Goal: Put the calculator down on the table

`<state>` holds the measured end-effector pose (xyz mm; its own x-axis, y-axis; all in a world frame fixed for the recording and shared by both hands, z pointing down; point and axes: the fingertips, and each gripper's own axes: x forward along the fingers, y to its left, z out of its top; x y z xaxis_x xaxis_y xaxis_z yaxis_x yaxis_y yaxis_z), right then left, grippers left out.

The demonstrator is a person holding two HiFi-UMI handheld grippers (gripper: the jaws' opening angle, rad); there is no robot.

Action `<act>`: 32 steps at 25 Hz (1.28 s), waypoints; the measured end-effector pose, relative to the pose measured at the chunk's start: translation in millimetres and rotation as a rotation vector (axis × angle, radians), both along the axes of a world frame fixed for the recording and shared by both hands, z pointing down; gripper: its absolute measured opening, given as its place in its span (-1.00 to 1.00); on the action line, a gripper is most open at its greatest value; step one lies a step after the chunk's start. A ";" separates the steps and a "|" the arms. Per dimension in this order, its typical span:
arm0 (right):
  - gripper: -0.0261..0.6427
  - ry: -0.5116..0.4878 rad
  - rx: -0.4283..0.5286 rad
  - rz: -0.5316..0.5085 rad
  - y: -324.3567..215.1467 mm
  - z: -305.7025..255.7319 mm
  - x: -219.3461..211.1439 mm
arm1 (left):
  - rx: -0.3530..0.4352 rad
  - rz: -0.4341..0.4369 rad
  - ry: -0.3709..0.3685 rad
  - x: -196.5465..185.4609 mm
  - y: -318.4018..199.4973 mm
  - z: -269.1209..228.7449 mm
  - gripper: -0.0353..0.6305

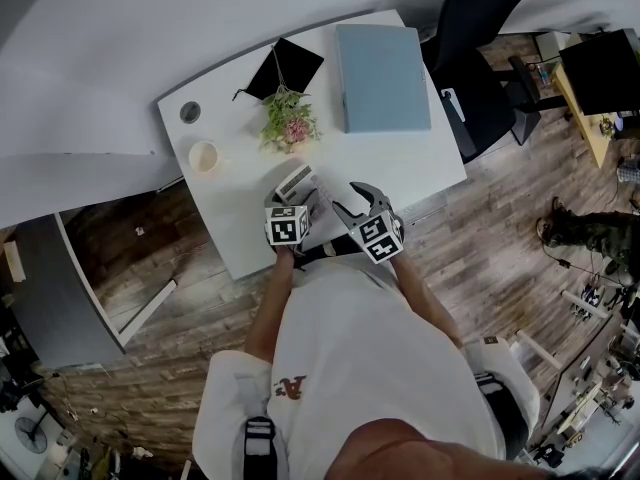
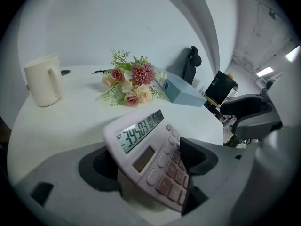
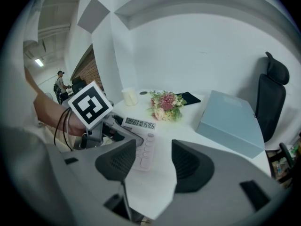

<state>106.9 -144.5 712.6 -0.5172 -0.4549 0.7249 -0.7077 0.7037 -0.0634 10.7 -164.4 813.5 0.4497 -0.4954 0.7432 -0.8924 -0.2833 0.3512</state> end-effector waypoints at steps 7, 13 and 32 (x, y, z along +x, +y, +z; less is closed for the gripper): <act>-0.19 0.001 0.003 -0.004 3.1 1.8 1.7 | 0.003 -0.016 -0.033 -3.2 2.0 4.3 0.39; -0.19 0.007 0.012 -0.002 3.4 0.1 1.5 | 0.006 -0.028 -0.049 -8.7 2.2 3.9 0.42; -0.17 0.004 0.039 -0.014 4.5 -3.9 4.1 | 0.051 -0.083 -0.094 -22.3 4.3 -2.2 0.44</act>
